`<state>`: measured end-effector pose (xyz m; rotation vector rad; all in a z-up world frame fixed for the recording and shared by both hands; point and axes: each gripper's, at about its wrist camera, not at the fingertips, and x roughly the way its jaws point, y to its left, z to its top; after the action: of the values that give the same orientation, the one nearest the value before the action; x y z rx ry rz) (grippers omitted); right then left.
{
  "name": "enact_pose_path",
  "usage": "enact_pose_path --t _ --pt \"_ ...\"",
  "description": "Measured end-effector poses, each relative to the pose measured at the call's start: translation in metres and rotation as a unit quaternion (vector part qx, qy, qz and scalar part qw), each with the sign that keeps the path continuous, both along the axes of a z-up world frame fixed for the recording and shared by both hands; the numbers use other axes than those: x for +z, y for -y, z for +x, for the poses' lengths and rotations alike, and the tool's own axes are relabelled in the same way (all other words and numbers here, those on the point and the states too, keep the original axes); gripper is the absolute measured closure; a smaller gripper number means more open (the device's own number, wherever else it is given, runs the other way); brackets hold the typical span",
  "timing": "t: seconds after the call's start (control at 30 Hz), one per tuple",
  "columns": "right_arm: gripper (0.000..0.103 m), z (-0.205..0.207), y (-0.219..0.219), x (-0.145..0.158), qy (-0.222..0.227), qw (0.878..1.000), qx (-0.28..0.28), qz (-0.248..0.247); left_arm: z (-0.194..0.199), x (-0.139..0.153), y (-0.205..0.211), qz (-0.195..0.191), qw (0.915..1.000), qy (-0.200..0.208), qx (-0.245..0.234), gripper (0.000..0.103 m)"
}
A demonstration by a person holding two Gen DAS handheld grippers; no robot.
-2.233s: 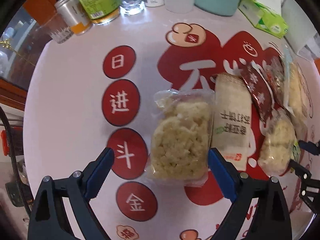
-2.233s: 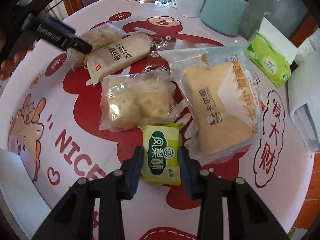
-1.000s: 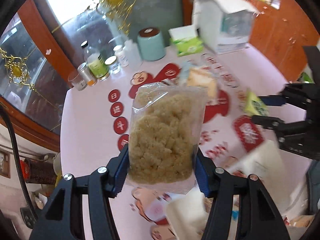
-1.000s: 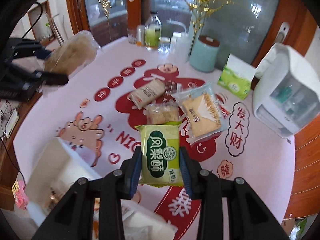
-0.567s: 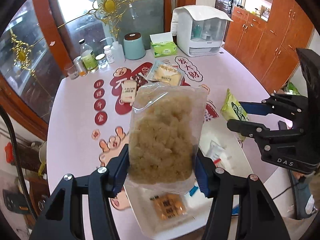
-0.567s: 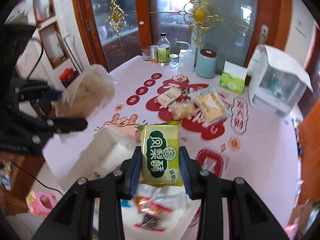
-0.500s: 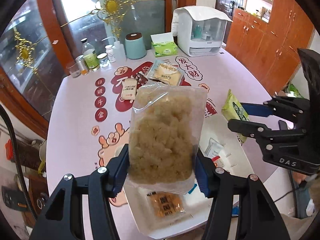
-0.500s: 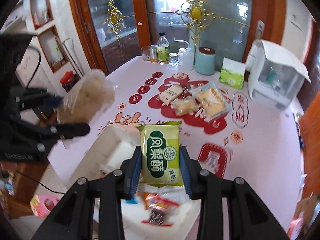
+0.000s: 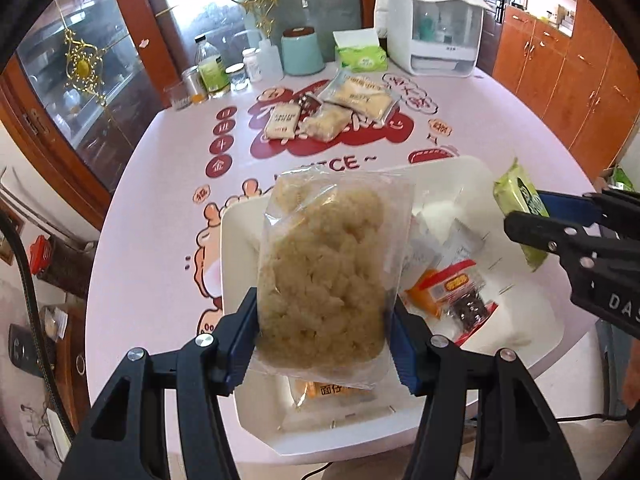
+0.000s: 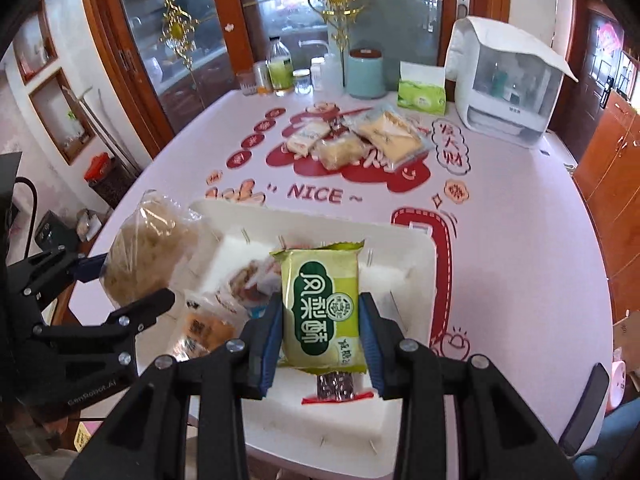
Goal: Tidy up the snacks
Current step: 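Carry both snacks over the white tray and release them inside, then move both grippers back over the snacks on the table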
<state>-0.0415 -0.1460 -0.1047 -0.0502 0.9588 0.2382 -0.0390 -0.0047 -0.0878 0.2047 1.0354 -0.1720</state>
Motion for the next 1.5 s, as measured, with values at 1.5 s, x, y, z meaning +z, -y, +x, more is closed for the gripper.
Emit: enact_pose_path --t 1.5 --pt "0.050 -0.005 -0.007 0.006 0.038 0.999 -0.025 -0.016 0.002 0.019 -0.013 0.013 0.9961 0.078 0.040 0.017"
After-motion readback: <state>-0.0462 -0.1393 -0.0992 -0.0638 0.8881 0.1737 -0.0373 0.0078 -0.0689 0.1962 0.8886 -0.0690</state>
